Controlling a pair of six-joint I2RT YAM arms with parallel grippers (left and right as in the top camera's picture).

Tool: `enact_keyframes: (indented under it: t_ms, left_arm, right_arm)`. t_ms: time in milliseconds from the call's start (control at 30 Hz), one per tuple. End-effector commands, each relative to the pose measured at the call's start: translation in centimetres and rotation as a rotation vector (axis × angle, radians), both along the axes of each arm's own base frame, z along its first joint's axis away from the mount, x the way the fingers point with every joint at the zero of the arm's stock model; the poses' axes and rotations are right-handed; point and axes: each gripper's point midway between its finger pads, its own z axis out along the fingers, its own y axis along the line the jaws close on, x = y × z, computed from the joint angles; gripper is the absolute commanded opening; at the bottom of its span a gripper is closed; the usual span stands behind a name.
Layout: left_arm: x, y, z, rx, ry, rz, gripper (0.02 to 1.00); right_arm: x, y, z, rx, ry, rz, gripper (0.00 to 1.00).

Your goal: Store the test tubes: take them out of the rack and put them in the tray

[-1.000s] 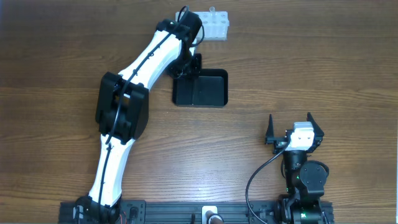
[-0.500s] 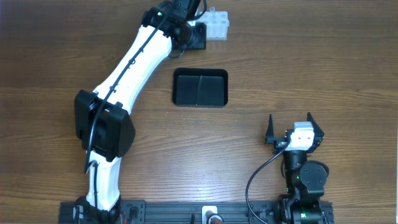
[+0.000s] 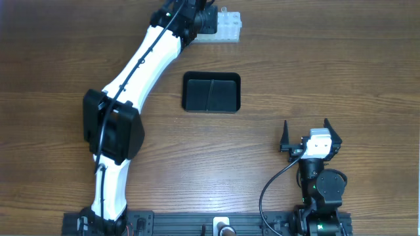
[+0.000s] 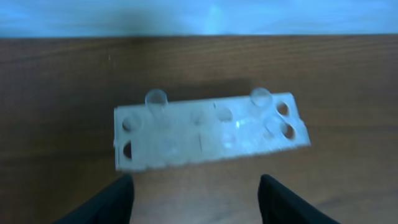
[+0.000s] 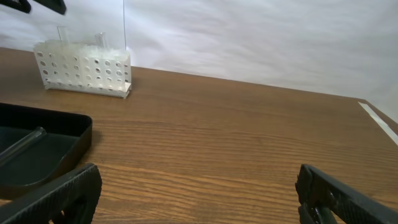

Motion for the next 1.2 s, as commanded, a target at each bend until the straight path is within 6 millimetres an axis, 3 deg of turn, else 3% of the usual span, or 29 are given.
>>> enact_keyframes:
  t_ms: [33,567,800,1067,1200]
  left_arm:
    - [1.8,1.0,-2.9,0.044,-0.009,0.026,0.66]
    - [6.0,1.6,-3.8,0.004,-0.144,0.078,0.665]
    - [6.7,1.5,-4.8,0.001,-0.151,0.081,0.667]
    - [7.0,1.9,-4.7,0.007,-0.164,0.097,0.667]
    - [7.2,1.9,-4.5,0.002,-0.175,0.098,0.61]
  right_arm:
    - [0.0,-0.1,-0.1,0.004,-0.002,0.0,0.993]
    - [0.0,-0.1,-0.1,0.004,-0.002,0.0,0.991]
    - [0.0,-0.1,-0.1,0.004,-0.002,0.0,0.993]
    - [0.0,-0.1,-0.1,0.004,-0.002,0.0,0.991]
    - [0.0,-0.1,-0.1,0.004,-0.002,0.0,0.991]
